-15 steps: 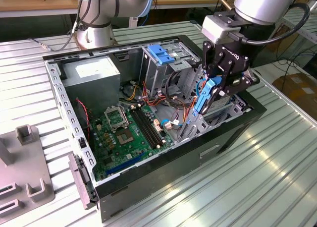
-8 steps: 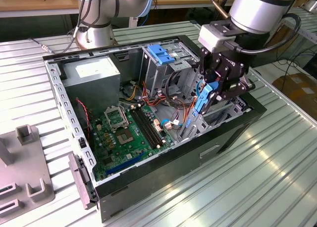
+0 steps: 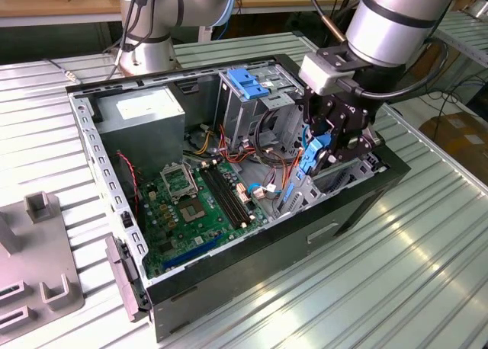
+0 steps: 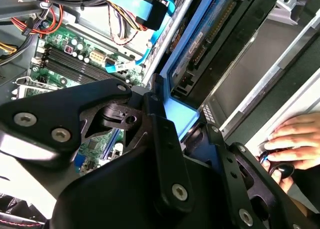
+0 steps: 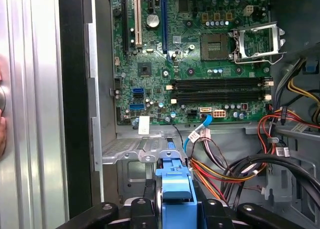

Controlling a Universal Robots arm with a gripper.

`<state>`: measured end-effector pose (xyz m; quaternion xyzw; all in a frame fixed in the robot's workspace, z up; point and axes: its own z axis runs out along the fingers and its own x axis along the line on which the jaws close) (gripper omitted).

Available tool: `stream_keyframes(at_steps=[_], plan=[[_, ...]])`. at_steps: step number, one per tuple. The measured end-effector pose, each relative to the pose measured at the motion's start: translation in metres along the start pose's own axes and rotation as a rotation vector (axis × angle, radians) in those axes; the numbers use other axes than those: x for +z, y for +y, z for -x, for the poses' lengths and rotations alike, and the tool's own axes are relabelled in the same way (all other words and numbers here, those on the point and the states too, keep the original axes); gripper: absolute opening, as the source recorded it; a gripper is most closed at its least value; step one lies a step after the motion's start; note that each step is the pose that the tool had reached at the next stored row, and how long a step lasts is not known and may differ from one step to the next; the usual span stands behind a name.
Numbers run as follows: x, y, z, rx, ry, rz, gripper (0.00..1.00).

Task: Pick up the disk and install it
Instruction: 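Insert the disk into the insertion slot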

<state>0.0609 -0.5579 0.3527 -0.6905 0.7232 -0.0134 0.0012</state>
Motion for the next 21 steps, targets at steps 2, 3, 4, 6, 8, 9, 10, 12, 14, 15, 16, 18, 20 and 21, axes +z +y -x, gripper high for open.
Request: stream_keyframes(at_steps=[2, 3, 4, 6, 8, 9, 10, 12, 14, 15, 16, 18, 20, 21], plan=[[0.0002, 0.0000, 0.0000, 0.000, -0.0002, 0.0000, 0.37], [0.0002, 0.0000, 0.0000, 0.000, -0.0002, 0.0000, 0.37], [0.0002, 0.0000, 0.0000, 0.000, -0.0002, 0.0000, 0.37], [0.0003, 0.0000, 0.0000, 0.000, -0.0002, 0.0000, 0.37], [0.0003, 0.0000, 0.0000, 0.000, -0.0002, 0.0000, 0.37], [0.0004, 0.0000, 0.0000, 0.000, -0.0003, 0.0000, 0.38], [0.0004, 0.0000, 0.0000, 0.000, -0.0004, 0.0000, 0.38], [0.0004, 0.0000, 0.0000, 0.000, -0.0003, 0.0000, 0.45], [0.0005, 0.0000, 0.0000, 0.000, -0.0001, 0.0000, 0.44], [0.0005, 0.0000, 0.0000, 0.000, -0.0002, 0.0000, 0.30], [0.0005, 0.0000, 0.0000, 0.000, -0.0002, 0.0000, 0.24], [0.0006, 0.0000, 0.0000, 0.000, -0.0002, 0.0000, 0.18], [0.0007, 0.0000, 0.0000, 0.000, -0.0003, 0.0000, 0.12], [0.0007, 0.0000, 0.0000, 0.000, -0.0002, 0.0000, 0.10]])
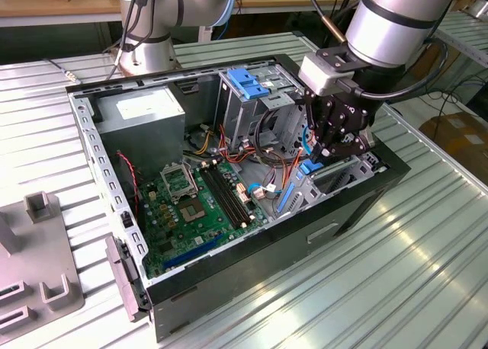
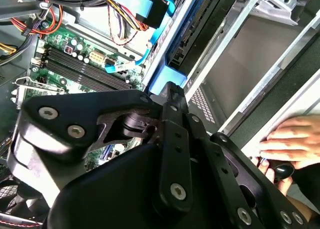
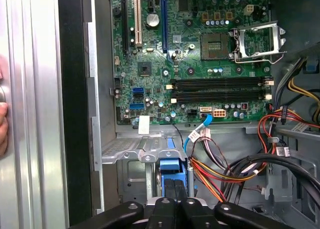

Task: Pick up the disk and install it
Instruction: 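Insert the disk into the insertion slot, then insert the first disk wire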

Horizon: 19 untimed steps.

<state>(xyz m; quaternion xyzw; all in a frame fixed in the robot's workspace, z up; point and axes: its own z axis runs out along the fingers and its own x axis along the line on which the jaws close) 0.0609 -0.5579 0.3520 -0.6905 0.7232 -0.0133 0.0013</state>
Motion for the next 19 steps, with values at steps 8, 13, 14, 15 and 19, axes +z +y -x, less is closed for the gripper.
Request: stream_keyframes(at_steps=[8, 13, 14, 15, 19], plan=[[0.0002, 0.0000, 0.0000, 0.000, 0.0000, 0.0000, 0.10], [0.0004, 0.0000, 0.0000, 0.000, 0.0000, 0.0000, 0.10], [0.0007, 0.0000, 0.0000, 0.000, 0.0000, 0.0000, 0.10], [0.0009, -0.0039, 0.0002, 0.000, 0.0003, -0.0001, 0.10], [0.0015, -0.0254, 0.0010, -0.075, -0.0013, -0.0013, 0.10]])
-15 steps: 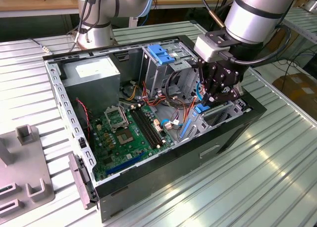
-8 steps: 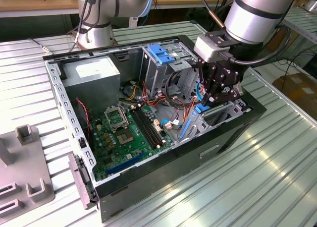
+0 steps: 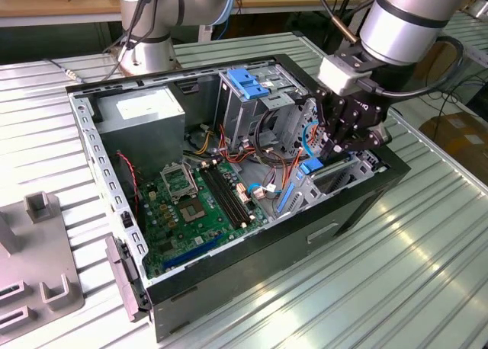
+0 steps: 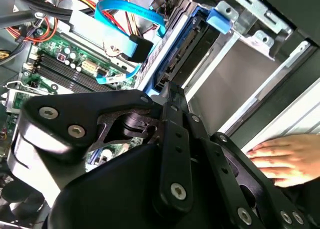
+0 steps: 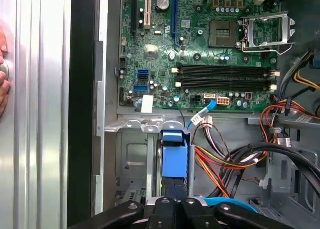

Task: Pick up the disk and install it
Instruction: 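Insert the first disk wire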

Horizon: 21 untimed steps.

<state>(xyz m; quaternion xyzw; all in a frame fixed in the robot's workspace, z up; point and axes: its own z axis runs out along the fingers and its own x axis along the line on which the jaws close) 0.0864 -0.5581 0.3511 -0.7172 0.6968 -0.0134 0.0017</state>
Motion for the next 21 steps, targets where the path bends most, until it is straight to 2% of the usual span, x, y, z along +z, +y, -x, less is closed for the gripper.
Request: stream_keyframes(at_steps=[6, 12, 14, 18, 21], plan=[[0.0001, -0.0061, -0.0001, -0.003, -0.0003, -0.0011, 0.10], [0.0000, -0.0182, -0.0004, -0.007, 0.0012, -0.0033, 0.10], [-0.0016, -0.0202, -0.0006, -0.007, 0.0022, -0.0046, 0.10], [-0.0089, -0.0238, -0.0008, -0.007, 0.0060, -0.0103, 0.10], [-0.0088, -0.0276, -0.0007, -0.013, 0.0087, -0.0114, 0.10]])
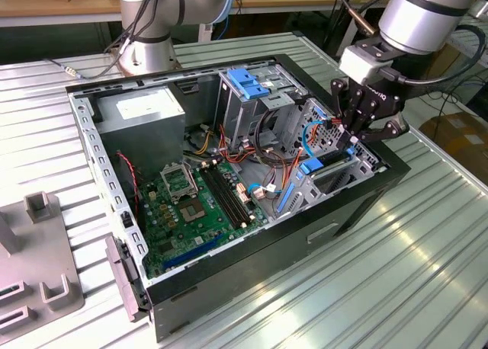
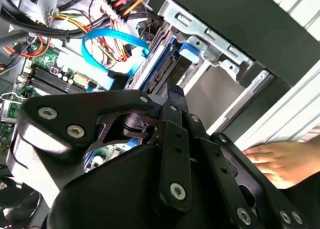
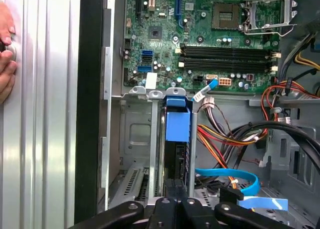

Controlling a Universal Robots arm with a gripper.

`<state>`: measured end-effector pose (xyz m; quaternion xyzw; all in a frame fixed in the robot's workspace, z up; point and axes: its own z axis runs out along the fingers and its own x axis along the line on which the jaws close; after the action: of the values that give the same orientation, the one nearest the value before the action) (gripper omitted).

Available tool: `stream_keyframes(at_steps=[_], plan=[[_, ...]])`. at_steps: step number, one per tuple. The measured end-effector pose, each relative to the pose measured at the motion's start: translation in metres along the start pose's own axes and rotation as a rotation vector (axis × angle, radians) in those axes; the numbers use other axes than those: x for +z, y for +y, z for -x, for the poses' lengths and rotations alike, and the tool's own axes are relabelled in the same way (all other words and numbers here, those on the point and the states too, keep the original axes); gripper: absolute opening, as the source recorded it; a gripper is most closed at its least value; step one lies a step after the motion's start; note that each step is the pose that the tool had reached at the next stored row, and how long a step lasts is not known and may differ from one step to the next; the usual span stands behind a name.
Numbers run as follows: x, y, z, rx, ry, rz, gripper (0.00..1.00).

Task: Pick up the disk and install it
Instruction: 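Insert the first disk wire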

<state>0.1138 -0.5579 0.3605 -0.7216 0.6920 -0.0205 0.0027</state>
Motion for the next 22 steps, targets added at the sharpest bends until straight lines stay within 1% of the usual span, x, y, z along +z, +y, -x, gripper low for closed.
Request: stream_keyframes(at_steps=[2, 3, 5, 7, 8, 11, 12, 13, 17, 20, 22], plan=[[0.0000, -0.0008, 0.0000, -0.029, -0.0006, -0.0007, 0.10], [0.0001, -0.0014, -0.0001, -0.065, -0.0019, -0.0016, 0.10], [0.0002, -0.0018, -0.0001, -0.121, -0.0037, -0.0031, 0.10], [0.0002, -0.0020, -0.0001, -0.158, -0.0049, -0.0041, 0.10], [0.0002, -0.0021, -0.0001, -0.188, -0.0058, -0.0048, 0.10], [0.0003, -0.0028, -0.0001, -0.234, -0.0073, -0.0060, 0.10], [0.0003, -0.0035, -0.0002, -0.240, -0.0075, -0.0062, 0.10], [0.0003, -0.0059, 0.0001, -0.243, -0.0077, -0.0064, 0.10], [-0.0019, -0.0106, 0.0016, -0.244, -0.0069, -0.0062, 0.10], [-0.0068, -0.0198, 0.0022, -0.244, -0.0060, -0.0061, 0.10], [-0.0089, -0.0243, 0.0048, -0.244, -0.0060, -0.0061, 0.10]])
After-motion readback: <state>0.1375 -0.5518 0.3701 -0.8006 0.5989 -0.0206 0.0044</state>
